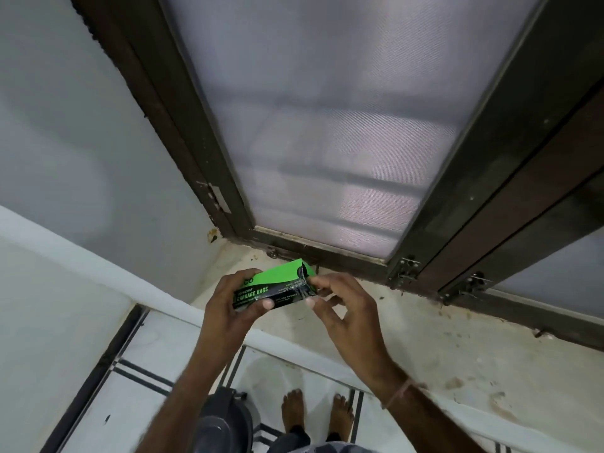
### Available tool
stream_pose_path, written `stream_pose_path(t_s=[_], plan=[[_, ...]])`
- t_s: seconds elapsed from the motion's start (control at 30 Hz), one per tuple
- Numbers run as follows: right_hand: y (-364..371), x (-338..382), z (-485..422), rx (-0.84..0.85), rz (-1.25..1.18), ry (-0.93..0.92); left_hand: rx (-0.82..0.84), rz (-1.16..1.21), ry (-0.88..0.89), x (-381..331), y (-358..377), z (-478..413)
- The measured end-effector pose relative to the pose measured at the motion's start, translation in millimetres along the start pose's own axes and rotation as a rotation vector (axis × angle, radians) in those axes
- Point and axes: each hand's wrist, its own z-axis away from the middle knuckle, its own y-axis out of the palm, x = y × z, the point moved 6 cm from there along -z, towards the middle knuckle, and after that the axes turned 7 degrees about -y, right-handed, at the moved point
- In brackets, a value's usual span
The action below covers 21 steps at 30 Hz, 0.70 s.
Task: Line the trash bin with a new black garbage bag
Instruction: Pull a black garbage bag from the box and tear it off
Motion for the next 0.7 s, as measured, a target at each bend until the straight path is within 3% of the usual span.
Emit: stream_pose_path(t_s=[0.33,0.47,0.7], plan=[[-2.7,-5.4,-0.4,0.173,-0.046,0.050,-0.021,-0.070,0.030,-13.6,-0.5,14.8],[-14.9,-0.3,-2.8,0.140,-0.096,0.055,-0.025,-0.117,0.041,-19.0,-2.3,17.8],[-21.1,-5.1,1.4,0.033,-0.360,0.217,-0.029,-0.142,0.039,-23.2,-3.5,17.9]])
